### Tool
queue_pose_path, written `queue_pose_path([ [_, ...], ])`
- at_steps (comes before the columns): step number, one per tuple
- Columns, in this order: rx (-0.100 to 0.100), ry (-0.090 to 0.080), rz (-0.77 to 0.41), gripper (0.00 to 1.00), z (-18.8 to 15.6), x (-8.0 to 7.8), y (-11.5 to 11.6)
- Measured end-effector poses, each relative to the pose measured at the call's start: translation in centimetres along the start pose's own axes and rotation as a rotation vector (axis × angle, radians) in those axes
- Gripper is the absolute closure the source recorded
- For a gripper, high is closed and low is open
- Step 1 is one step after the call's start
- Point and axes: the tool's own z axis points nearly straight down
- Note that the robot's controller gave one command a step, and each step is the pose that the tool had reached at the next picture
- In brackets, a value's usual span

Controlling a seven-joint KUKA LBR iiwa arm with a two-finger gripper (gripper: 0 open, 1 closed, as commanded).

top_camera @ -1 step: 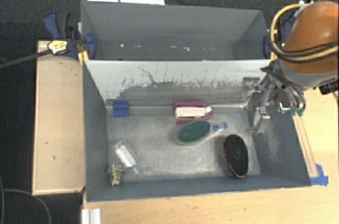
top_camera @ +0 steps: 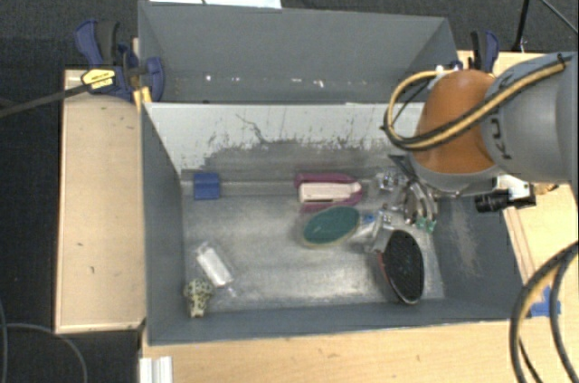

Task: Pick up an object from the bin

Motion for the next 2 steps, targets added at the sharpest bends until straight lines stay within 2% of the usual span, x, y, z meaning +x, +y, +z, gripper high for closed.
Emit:
queue_pose_path([
  [1, 0.002, -0.007, -0.003, 1.0, -0.4, -0.2, -0.1],
  [2, 0.004, -0.007, -0.091, 1.0, -5.9, 2.6, -7.7],
])
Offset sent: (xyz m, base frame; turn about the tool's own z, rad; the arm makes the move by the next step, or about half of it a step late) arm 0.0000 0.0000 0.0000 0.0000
